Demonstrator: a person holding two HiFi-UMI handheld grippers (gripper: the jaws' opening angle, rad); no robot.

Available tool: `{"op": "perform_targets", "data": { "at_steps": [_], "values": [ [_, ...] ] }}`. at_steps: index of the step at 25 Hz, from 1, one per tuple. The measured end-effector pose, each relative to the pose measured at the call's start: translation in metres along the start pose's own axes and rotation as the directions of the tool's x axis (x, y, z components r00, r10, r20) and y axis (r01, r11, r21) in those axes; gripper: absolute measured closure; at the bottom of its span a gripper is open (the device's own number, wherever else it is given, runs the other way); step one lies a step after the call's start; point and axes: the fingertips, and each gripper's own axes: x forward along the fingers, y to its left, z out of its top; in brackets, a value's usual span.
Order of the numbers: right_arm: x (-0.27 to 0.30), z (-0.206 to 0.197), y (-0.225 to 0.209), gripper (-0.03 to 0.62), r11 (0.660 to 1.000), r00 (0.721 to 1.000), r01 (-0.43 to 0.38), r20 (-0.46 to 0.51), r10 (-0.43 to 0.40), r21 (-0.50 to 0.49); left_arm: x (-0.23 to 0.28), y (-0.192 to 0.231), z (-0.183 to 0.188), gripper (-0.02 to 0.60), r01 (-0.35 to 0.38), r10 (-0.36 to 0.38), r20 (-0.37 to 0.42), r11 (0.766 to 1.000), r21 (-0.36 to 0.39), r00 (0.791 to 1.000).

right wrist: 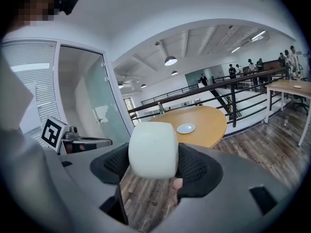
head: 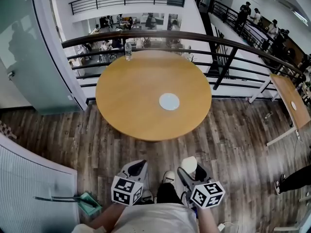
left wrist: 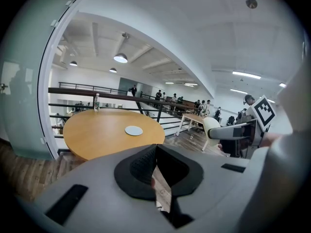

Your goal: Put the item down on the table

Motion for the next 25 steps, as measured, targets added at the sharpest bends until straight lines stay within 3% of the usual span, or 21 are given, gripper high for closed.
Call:
{"op": "perform_targets", "data": {
  "at_steps": [10,17,25],
  "values": [
    [0.049,0.005,-0.028,0.284,0.999,0.999,-0.03,-0.038,0.031,0.012,0.037,0.025,0.007,0.558,-0.036,0.036,-0.019,0.999,-0.021,0.999],
    [0.109,0.038,-0.067,0.284,0.998,0.997,-0.058,-0.056,0.056,-0.02,0.101,0.055,0.036,0.558,-0.052,0.051,-0.018,0.998,-0.037,0.999],
    [0.187,0.096,-0.121,0.284,0.993,0.991,-0.105,-0.092,0.1,-0.058,0.182,0.088,0.092,0.558,-0.069,0.069,0.003,0.996,-0.053,0.998]
  ]
}}
